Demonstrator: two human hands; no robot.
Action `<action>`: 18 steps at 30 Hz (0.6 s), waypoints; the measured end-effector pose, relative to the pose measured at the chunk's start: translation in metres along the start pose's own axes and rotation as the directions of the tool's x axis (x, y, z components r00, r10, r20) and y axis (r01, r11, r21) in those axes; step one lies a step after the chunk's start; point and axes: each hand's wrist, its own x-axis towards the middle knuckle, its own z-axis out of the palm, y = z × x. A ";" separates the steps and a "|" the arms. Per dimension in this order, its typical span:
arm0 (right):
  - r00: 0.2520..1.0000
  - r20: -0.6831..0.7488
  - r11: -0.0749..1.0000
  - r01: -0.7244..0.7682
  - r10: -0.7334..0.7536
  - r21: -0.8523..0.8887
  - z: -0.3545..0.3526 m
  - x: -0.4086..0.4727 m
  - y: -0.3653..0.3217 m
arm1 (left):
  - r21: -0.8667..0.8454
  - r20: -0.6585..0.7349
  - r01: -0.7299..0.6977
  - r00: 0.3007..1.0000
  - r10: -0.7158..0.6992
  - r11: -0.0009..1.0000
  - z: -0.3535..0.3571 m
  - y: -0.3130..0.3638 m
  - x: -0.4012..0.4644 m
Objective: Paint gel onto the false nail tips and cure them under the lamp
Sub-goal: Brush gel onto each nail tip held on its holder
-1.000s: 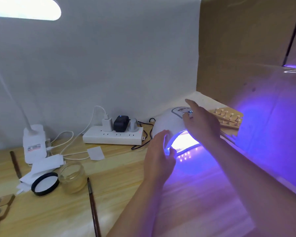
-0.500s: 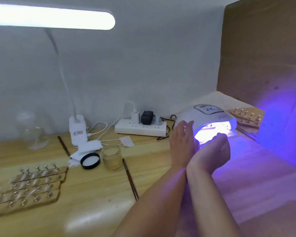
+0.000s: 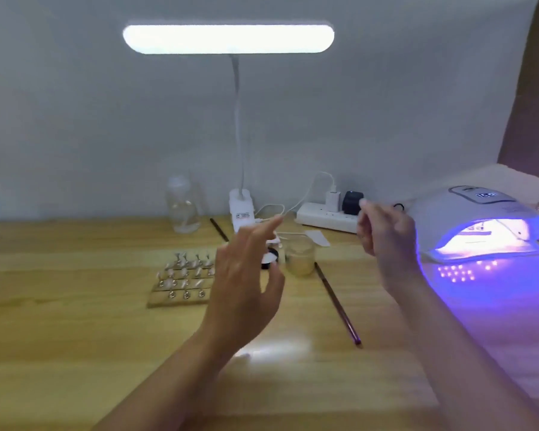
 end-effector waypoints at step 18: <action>0.751 0.647 0.638 0.434 0.133 -0.635 0.098 -0.074 0.033 | 0.317 0.447 0.788 0.367 -0.816 0.528 -0.119 -0.116 -0.007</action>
